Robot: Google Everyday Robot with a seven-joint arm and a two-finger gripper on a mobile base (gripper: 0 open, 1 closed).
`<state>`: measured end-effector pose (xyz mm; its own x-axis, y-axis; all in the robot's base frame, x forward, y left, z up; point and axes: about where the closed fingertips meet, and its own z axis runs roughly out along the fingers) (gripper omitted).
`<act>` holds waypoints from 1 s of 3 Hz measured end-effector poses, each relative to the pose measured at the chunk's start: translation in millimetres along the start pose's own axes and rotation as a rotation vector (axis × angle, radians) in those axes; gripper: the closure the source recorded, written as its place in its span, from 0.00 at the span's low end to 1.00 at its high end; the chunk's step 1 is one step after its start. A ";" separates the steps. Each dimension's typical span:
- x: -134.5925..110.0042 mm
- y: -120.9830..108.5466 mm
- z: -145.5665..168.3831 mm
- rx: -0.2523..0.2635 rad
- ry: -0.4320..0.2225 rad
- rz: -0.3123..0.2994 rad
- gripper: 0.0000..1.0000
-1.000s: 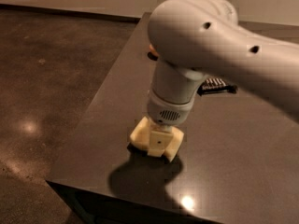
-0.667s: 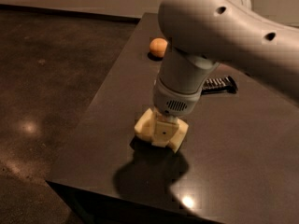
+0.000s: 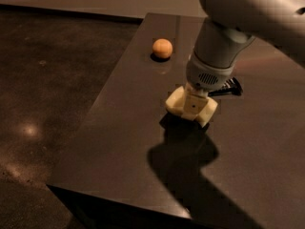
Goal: Move sponge near rxbar chocolate
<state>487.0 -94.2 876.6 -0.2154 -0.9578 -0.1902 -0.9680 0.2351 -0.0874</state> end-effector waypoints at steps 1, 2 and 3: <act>28.3 -34.2 5.7 0.031 0.036 0.064 1.00; 58.9 -56.9 9.8 0.056 0.070 0.125 1.00; 86.9 -73.7 1.1 0.095 0.079 0.189 0.87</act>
Offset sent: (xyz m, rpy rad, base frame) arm 0.0630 -0.1142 -0.0265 -0.1049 -0.0172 -0.2287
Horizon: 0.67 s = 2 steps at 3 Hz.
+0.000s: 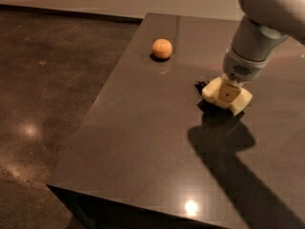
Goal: Move sponge near rxbar chocolate
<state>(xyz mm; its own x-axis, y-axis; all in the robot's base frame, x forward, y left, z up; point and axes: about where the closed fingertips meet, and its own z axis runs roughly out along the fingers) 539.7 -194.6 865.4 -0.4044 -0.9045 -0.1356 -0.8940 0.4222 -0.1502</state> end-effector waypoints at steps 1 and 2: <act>20.5 -16.0 -5.7 0.024 -0.001 0.056 0.64; 33.6 -25.6 -7.0 0.033 -0.001 0.096 0.41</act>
Offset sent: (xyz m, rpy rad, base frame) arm 0.0120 -0.0625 0.0061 0.0124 -0.0251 -0.1537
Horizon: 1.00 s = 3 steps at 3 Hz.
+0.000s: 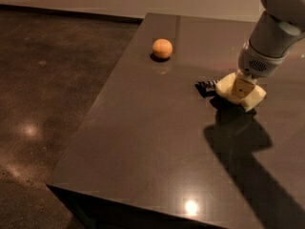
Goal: Move sponge near rxbar chocolate
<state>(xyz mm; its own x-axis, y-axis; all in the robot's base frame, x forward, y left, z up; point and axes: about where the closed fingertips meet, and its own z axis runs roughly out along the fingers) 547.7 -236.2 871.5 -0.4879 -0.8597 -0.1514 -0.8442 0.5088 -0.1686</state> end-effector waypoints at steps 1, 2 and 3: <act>1.7 -1.6 -0.1 0.002 -0.001 0.006 0.18; 1.4 -1.3 -0.1 0.004 -0.001 0.005 0.00; 1.4 -1.3 -0.1 0.004 -0.001 0.005 0.00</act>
Offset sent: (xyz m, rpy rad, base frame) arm 0.0005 -0.0022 0.0001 0.0006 -0.0022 -0.0059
